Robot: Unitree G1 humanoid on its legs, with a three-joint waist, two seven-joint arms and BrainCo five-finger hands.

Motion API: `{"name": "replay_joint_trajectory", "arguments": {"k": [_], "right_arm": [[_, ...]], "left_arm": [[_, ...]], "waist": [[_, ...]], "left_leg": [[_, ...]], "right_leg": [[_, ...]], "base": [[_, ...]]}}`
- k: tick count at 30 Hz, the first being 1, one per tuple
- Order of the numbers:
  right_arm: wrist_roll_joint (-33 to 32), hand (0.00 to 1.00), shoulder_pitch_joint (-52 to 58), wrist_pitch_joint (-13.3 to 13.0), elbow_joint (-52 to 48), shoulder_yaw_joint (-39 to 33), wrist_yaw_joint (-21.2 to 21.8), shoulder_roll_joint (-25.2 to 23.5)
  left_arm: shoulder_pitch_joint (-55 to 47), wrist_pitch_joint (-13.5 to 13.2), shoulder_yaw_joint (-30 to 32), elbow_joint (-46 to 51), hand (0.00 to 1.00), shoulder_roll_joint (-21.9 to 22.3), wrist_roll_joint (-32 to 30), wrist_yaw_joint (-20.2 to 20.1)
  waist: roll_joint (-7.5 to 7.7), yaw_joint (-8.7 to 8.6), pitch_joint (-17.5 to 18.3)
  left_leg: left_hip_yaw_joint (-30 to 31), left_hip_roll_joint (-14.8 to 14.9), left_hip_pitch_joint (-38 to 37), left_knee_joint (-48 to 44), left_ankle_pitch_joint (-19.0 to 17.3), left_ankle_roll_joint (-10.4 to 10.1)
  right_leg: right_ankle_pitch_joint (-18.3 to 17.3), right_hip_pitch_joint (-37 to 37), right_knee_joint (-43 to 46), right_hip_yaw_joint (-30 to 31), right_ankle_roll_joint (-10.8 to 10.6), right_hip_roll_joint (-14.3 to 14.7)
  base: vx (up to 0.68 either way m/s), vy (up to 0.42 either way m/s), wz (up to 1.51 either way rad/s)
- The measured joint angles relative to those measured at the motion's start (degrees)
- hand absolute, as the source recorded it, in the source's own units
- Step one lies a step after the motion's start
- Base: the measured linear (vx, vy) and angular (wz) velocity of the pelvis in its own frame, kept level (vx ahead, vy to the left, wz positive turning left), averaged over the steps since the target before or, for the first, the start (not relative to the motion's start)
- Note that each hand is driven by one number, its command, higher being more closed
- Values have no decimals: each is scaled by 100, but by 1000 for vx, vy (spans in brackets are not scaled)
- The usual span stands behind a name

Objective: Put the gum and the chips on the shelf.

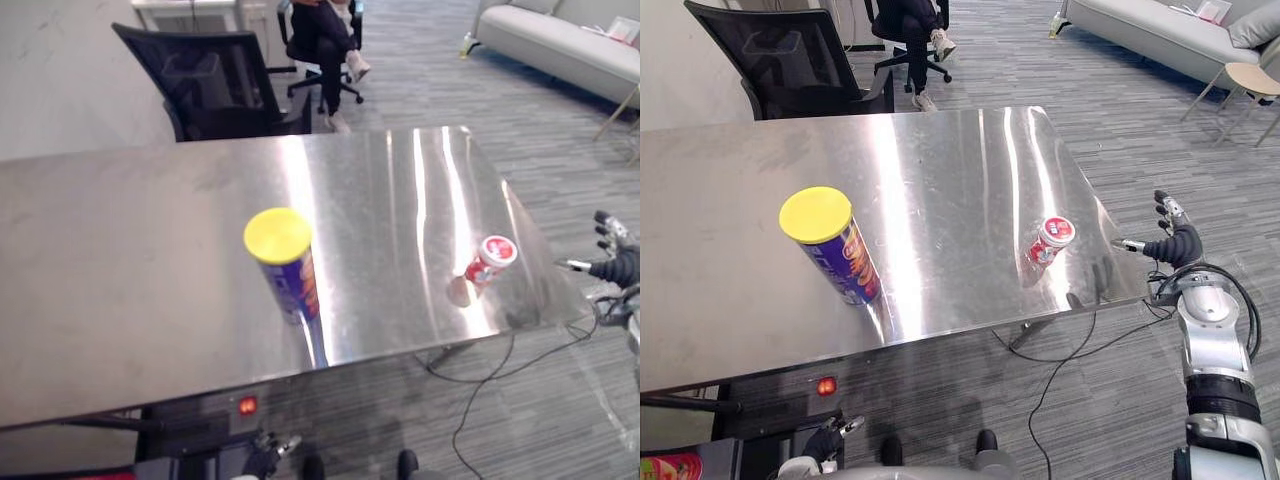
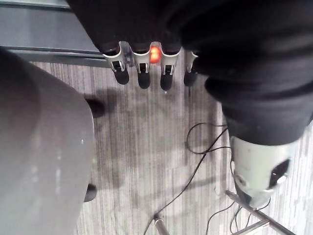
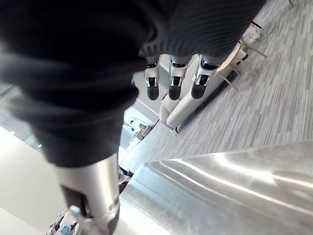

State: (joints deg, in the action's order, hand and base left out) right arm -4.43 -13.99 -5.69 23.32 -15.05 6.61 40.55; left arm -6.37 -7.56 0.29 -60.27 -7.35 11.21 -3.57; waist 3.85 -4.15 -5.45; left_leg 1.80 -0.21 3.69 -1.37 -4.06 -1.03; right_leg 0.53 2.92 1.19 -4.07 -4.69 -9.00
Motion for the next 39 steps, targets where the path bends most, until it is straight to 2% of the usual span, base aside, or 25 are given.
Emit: {"name": "replay_joint_trajectory", "arguments": {"k": [1,7,19,21,23,25,28,34,39], "right_arm": [[0,0,0,-2,-143,40,17,0],[-1,0,-3,-18,-376,113,17,0],[-15,0,-169,-179,-955,106,-4,0],[-15,0,-168,-197,-962,123,4,0],[-15,0,-167,-200,-988,168,7,0],[-15,0,-164,-200,-1027,214,17,-22],[-15,0,-163,-200,-1061,215,19,-63],[-15,0,-163,-200,-1121,403,23,-63],[-15,0,-203,-200,-1114,612,28,-66]], "left_arm": [[0,-6,0,1,0,2,17,2],[1,-10,0,1,0,4,54,0],[1,-68,6,5,0,6,54,11],[0,-66,9,36,0,2,53,10],[0,-67,8,114,0,1,52,12],[1,-66,11,133,0,-15,53,12],[3,-67,13,158,0,-10,56,29],[3,-67,32,191,0,-29,165,72],[15,-68,123,342,0,-69,219,85]], "waist": [[-5,8,-1],[-15,14,1],[-1,23,-10],[14,44,-19],[40,137,-37],[70,127,-70],[112,146,-117],[152,160,-141],[273,284,-208]], "left_leg": [[12,7,17,-28,4,4],[11,10,71,32,80,1],[64,4,106,335,374,-72],[62,3,111,360,404,-84],[93,-6,127,446,456,-127],[202,-40,135,538,544,-135],[250,8,150,635,642,-158],[322,15,209,630,655,-144],[350,30,256,629,648,-150]], "right_leg": [[61,2,-1,1,-80,3],[137,87,-4,1,-153,3],[165,199,-59,-13,-151,0],[164,197,-103,-12,-152,0],[152,285,-115,0,-151,8],[55,314,-124,-14,-211,-6],[-10,367,-94,-36,-172,37],[10,384,-96,-96,-202,46],[10,416,-106,-109,-201,64]], "base": [[-101,-19,1],[-58,-14,0],[-57,-19,3],[-72,-21,-3],[-80,-27,-13],[-74,-37,3],[-46,-38,8],[7,-11,6],[11,-5,2]]}}
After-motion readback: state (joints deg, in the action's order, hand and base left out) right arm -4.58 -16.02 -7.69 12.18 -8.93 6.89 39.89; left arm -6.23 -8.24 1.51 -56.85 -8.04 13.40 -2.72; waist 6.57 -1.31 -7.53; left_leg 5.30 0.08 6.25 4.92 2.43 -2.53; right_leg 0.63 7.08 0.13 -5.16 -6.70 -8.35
